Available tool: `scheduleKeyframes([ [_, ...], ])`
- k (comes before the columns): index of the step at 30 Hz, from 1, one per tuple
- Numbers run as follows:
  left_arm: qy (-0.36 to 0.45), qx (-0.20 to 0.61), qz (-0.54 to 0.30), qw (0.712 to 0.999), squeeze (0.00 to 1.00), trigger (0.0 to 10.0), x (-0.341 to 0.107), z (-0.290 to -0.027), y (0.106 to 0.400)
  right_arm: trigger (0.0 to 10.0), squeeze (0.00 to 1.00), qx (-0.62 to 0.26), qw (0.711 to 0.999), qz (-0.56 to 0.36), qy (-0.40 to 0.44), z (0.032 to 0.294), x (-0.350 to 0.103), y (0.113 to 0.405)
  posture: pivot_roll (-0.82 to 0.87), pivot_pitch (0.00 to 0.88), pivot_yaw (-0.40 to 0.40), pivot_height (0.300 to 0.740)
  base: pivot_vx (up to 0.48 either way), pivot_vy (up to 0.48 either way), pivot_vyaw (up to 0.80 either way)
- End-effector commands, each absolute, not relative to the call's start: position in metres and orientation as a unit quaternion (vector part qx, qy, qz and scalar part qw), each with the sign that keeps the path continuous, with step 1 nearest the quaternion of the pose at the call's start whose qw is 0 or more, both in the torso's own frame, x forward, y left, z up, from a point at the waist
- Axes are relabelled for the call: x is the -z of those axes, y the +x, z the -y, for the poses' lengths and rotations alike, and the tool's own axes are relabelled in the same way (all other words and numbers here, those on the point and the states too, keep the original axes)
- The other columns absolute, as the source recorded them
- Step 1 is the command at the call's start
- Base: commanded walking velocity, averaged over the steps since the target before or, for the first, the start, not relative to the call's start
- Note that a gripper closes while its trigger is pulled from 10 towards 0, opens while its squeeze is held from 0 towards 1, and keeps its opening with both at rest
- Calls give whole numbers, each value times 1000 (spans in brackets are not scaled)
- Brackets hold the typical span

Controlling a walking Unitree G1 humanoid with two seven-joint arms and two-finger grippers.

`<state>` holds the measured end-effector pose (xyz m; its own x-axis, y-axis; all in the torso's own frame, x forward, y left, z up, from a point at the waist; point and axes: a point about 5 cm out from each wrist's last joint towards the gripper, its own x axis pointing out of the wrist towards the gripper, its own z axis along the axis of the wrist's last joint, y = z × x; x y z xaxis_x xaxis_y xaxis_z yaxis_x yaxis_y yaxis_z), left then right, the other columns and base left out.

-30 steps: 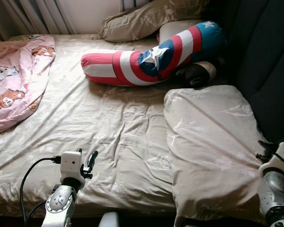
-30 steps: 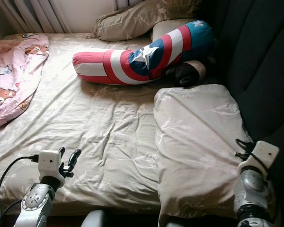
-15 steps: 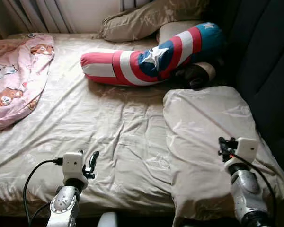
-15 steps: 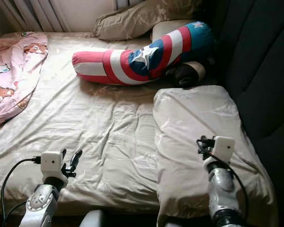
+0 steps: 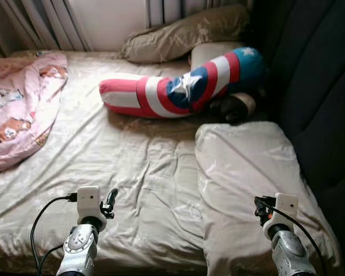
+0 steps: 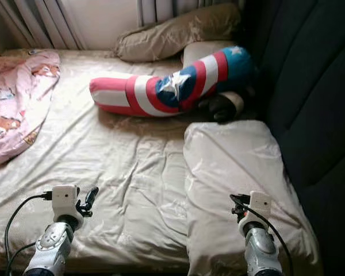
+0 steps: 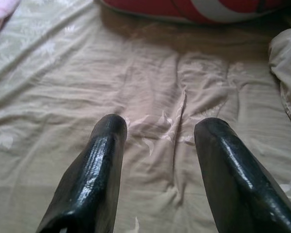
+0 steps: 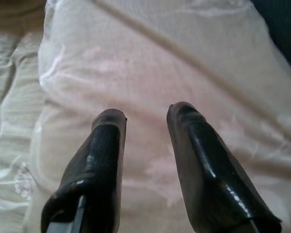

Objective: Clean up the room

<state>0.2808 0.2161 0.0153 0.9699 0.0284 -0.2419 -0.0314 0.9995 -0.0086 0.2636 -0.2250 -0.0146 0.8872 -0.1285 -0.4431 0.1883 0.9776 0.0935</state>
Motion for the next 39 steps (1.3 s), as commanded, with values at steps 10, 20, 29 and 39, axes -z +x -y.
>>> scheduleKeyframes([
  [10, -19, -16, -269, 963, 0, 10000, 26, -209, 259, 10000, 0, 124, 937, -308, 113, 221, 44, 236, 10, 0, -58, 740, 0, 0, 0],
  [20, 1, -23, -352, 936, 0, 10000, 51, -205, 232, 10000, 0, 149, 893, -405, 131, 216, 75, 191, -26, 0, -24, 740, 0, 0, 0],
  [29, 5, -36, -382, 924, 0, 10000, 61, -216, 212, 10000, 0, 165, 879, -423, 149, 213, 85, 170, -42, 0, 6, 740, 0, 0, 0],
  [39, 5, -50, -418, 907, 0, 10000, 72, -229, 189, 10000, 0, 147, 881, -426, 145, 212, 84, 173, -12, 0, 10, 740, 0, 0, 0],
])
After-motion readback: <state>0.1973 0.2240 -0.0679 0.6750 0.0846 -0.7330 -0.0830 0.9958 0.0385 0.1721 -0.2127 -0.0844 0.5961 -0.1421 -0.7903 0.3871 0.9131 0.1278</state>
